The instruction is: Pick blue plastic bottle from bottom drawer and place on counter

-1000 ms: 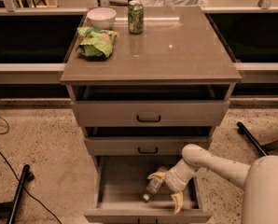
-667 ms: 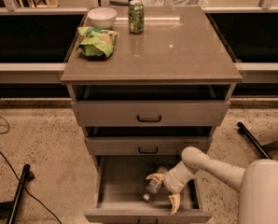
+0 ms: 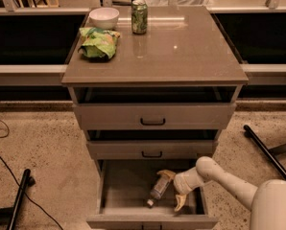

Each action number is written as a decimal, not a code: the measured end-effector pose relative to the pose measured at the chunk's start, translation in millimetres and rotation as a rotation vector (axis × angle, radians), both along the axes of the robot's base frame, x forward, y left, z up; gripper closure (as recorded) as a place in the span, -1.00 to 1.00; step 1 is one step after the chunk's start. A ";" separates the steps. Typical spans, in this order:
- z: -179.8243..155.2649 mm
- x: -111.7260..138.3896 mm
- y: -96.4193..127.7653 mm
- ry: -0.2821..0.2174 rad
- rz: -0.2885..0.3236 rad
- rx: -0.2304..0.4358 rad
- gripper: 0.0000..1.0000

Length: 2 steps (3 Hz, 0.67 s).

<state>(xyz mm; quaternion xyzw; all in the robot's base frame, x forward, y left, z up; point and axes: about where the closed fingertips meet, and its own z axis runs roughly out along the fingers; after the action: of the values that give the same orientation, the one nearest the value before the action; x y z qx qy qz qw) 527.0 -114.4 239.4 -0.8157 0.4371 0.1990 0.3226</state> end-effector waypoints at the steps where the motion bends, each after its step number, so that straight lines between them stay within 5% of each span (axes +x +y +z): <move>1: -4.7 15.7 -3.2 -0.034 -0.034 -0.022 -1.00; 2: -28.2 31.9 3.8 -0.057 -0.049 -0.034 -0.64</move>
Offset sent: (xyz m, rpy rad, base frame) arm 0.0577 0.0079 -0.0589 -0.0513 -0.0922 -0.0782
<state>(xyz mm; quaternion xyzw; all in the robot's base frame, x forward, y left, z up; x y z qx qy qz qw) 558.9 -110.6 211.2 -0.8155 0.4506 0.1602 0.3259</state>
